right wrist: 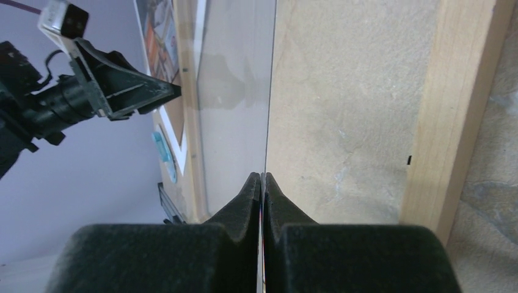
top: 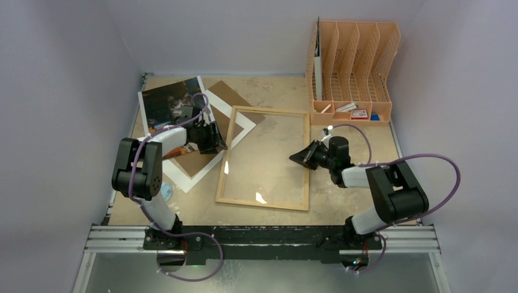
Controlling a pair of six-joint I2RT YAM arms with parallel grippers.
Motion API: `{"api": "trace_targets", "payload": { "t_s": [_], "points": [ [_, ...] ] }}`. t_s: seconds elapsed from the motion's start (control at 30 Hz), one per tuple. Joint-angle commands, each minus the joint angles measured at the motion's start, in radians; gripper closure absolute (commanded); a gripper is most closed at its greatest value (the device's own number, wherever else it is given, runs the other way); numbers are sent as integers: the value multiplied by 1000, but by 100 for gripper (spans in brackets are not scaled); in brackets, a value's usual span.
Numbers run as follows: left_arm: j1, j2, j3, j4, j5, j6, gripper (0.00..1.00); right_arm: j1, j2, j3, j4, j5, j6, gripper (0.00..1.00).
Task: Put the photo into the frame
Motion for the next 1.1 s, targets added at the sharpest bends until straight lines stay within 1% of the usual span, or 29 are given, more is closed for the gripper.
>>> {"api": "trace_targets", "payload": {
  "t_s": [0.0, 0.23, 0.47, 0.67, 0.9, 1.07],
  "points": [
    [-1, 10, -11, 30, 23, -7, 49, -2, -31, -8, 50, 37, 24, 100],
    [-1, 23, -10, 36, 30, -2, 50, -1, -19, 16, 42, 49, -48, 100],
    [-1, 30, -6, 34, 31, 2, 51, -2, 11, 32, 55, 44, -68, 100],
    [-1, 35, -1, 32, 31, 4, 51, -1, 26, 25, 76, 31, -46, 100],
    [-1, 41, 4, 32, 32, 3, 51, -1, 34, -1, 108, -18, 33, 100],
    [-2, 46, 5, 37, 31, -2, 52, 0, 17, -23, 96, -19, 48, 100]
  ]
}}
